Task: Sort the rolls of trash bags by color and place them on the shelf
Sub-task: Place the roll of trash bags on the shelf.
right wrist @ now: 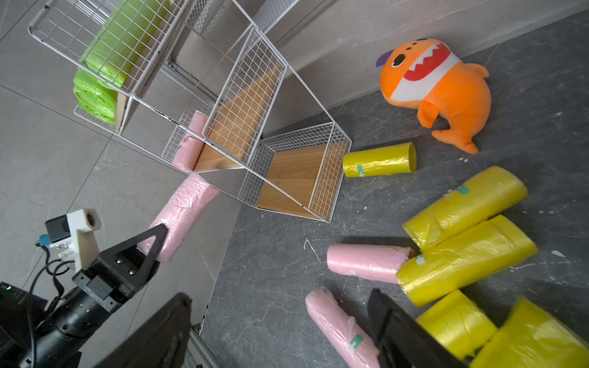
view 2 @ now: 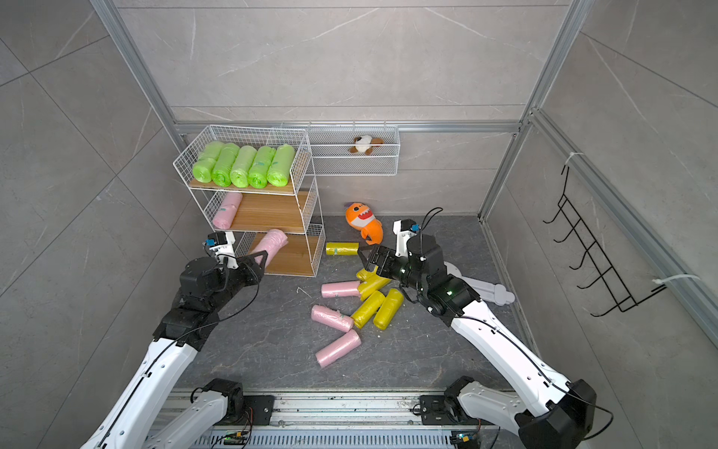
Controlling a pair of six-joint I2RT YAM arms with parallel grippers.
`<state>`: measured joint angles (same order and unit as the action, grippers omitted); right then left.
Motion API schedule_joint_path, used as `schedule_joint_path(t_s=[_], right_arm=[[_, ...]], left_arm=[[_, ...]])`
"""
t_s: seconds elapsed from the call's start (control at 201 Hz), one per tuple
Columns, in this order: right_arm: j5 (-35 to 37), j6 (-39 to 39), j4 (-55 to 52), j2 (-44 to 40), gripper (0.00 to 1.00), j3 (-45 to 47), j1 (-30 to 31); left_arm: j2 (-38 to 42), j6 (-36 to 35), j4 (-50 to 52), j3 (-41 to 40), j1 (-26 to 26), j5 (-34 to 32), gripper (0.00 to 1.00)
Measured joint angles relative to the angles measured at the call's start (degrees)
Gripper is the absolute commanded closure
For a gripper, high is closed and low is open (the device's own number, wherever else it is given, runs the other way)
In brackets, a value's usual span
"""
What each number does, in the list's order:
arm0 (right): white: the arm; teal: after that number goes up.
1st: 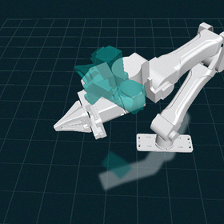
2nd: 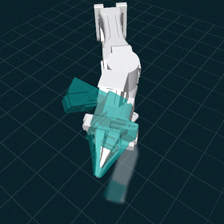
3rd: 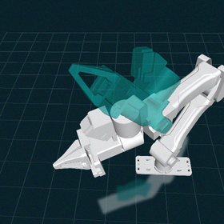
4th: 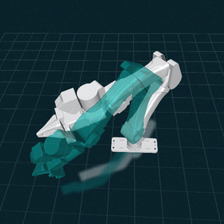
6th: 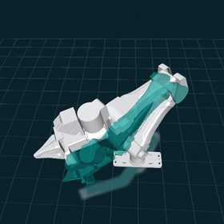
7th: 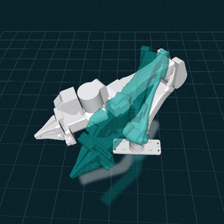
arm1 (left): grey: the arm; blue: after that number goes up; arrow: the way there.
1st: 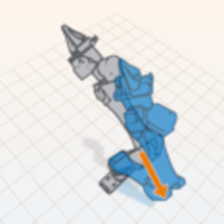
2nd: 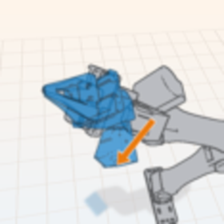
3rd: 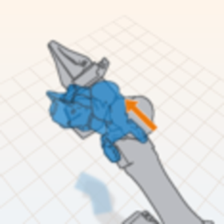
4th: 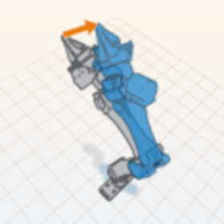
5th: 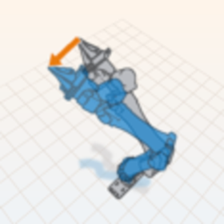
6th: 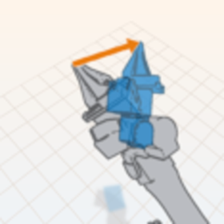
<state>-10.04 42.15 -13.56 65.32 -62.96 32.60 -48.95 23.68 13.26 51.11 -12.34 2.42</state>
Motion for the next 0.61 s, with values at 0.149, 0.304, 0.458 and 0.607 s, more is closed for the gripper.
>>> schedule_joint_path(t_s=[0.149, 0.304, 0.458, 0.607], right_arm=[[-0.2, 0.0, 0.0, 1.0, 0.09, 0.0, 0.0], [-0.7, -0.5, -0.2, 1.3, 0.09, 0.0, 0.0], [-0.9, -1.3, -0.7, 1.4, 0.09, 0.0, 0.0], [-1.1, -1.6, -0.9, 1.4, 0.09, 0.0, 0.0]], left_arm=[[-3.8, -3.7, -0.8, 3.7, 1.2, -4.6, 0.83], [-8.2, -7.0, -3.5, 4.7, 1.8, -8.5, 0.83], [-13.2, -11.8, -7.1, 6.0, 2.3, -11.7, 0.80], [-17.7, -16.3, -11.2, 7.2, 2.8, -14.4, 0.76]])
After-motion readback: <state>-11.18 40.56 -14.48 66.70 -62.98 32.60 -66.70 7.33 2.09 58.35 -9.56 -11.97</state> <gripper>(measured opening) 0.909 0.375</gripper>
